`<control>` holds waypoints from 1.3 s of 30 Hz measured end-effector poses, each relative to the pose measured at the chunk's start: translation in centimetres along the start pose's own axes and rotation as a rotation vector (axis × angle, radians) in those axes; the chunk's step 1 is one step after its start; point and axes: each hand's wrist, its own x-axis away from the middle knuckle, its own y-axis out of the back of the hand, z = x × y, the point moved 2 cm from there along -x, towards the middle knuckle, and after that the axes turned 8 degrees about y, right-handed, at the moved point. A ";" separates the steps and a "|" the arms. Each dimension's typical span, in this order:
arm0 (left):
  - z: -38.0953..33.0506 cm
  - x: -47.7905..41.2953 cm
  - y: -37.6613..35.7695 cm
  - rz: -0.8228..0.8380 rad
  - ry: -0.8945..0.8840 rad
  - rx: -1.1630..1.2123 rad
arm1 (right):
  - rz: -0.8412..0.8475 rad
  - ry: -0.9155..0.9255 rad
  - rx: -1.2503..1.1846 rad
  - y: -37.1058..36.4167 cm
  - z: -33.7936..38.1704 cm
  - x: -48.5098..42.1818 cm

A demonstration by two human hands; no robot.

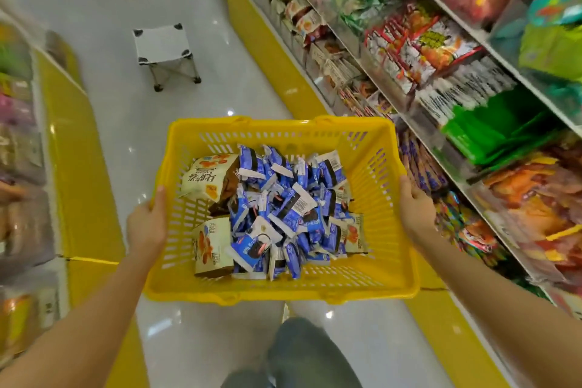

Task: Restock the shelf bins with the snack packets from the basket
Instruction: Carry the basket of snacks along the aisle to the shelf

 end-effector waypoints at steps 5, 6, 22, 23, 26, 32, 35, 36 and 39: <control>-3.1 -8.0 2.5 -0.067 0.051 0.048 | 0.050 0.082 0.035 -6.7 9.8 -5.6; -3.8 -9.7 3.0 -0.075 0.073 0.060 | 0.064 0.085 0.035 -8.2 11.5 -6.8; -18.7 -41.8 5.7 -0.101 0.036 0.048 | 0.049 0.126 -0.013 -26.7 35.9 -25.5; -19.7 -43.6 5.2 -0.100 0.037 0.057 | 0.046 0.128 -0.007 -27.7 37.2 -27.0; -22.3 -48.6 4.0 -0.104 0.063 0.113 | 0.090 0.154 0.006 -30.5 41.3 -31.7; -26.7 -59.2 2.3 -0.126 0.128 0.090 | 0.127 0.177 0.042 -37.0 49.4 -40.2; -28.8 -64.7 2.1 -0.129 0.136 0.099 | 0.138 0.178 0.056 -40.6 53.2 -43.7; -29.5 -66.5 2.1 -0.124 0.135 0.102 | 0.132 0.169 0.047 -41.9 54.4 -44.9; -31.7 -72.1 2.2 -0.106 0.149 0.056 | 0.117 0.154 0.047 -45.3 57.6 -47.8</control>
